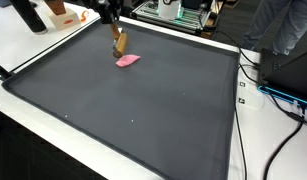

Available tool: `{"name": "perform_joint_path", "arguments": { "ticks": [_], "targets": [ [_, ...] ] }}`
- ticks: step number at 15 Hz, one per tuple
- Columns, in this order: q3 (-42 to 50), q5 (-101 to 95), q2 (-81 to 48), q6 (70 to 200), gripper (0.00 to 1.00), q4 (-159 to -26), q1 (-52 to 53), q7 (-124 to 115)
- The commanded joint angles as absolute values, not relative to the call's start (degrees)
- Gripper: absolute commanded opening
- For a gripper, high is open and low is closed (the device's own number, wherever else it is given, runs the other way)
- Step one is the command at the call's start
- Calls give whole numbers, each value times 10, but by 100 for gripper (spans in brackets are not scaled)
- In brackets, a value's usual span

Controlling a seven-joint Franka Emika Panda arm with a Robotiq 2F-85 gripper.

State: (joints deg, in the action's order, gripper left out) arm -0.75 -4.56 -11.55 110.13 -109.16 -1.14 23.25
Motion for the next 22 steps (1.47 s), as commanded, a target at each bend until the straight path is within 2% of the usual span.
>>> {"name": "perform_joint_path", "arguments": {
  "ticks": [1, 2, 8, 9, 17, 22],
  "targets": [
    [-23, -107, -69, 1146, 24, -1154, 18, 193],
    [-20, -76, -102, 1118, 49, -1110, 5, 212],
    [-26, -93, -87, 1133, 49, -1132, 17, 200],
    [-26, -93, -87, 1133, 24, -1132, 17, 200],
    [-56, -291, -32, 1227, 24, -1226, 87, -10],
    [-92, -395, -21, 1202, 24, -1268, 130, -168]
  ]
}}
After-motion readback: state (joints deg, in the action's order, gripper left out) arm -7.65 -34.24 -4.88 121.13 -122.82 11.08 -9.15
